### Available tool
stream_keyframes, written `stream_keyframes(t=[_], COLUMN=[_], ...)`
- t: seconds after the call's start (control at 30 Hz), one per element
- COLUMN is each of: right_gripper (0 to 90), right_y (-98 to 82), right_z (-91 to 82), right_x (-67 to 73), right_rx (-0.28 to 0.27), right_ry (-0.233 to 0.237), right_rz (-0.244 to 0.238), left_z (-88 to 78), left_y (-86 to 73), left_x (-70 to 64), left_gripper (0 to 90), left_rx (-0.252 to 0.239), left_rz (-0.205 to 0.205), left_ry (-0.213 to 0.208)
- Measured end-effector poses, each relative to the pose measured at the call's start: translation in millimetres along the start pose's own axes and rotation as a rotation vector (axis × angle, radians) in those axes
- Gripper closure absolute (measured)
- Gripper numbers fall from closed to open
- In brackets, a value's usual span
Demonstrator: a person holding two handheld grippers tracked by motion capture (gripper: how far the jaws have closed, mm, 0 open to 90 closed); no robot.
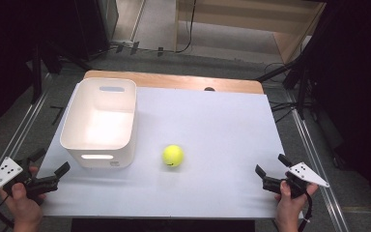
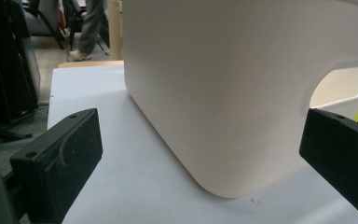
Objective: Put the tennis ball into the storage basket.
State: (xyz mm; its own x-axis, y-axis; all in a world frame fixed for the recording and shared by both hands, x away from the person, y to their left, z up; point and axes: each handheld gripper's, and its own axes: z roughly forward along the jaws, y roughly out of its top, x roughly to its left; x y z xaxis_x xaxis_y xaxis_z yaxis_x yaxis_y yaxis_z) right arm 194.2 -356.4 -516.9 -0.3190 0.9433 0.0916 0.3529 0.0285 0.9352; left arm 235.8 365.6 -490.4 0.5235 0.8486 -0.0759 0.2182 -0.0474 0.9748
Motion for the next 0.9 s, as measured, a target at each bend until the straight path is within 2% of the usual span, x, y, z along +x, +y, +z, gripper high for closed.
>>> stream_keyframes(t=[0.33, 0.47, 0.6, 0.7, 0.8, 0.87, 0.9], right_gripper=[0.0, 0.0, 0.0, 0.0, 0.0, 0.0, 0.0], right_y=[3.2, 7.3, 12.4, 22.7, 27.7, 32.7, 37.6], right_z=[-0.7, 0.6, 2.3, 5.4, 7.2, 10.4, 13.2], right_x=[3.7, 7.0, 10.9, 17.4, 22.0, 25.7, 30.3], right_rx=[0.019, 0.033, 0.046, 0.056, 0.069, 0.079, 0.100], right_ry=[0.012, 0.047, 0.065, 0.117, 0.138, 0.154, 0.167], right_rz=[-0.006, -0.007, -0.036, -0.053, -0.060, -0.094, -0.112], left_z=[-0.4, -0.5, -1.5, -1.9, -1.8, -1.8, -2.0], left_y=[-0.2, -0.2, -0.6, -0.8, -0.8, -0.9, -0.8], left_x=[-0.2, -0.1, -0.1, 0.0, -0.3, -0.4, -0.5], left_gripper=[0.0, 0.0, 0.0, 0.0, 0.0, 0.0, 0.0], left_rx=[-0.001, -0.003, -0.008, -0.008, -0.008, -0.008, -0.006], left_rz=[0.002, 0.000, -0.010, -0.011, -0.011, -0.007, -0.006], left_ry=[-0.009, -0.008, -0.009, -0.009, -0.007, -0.007, -0.006])
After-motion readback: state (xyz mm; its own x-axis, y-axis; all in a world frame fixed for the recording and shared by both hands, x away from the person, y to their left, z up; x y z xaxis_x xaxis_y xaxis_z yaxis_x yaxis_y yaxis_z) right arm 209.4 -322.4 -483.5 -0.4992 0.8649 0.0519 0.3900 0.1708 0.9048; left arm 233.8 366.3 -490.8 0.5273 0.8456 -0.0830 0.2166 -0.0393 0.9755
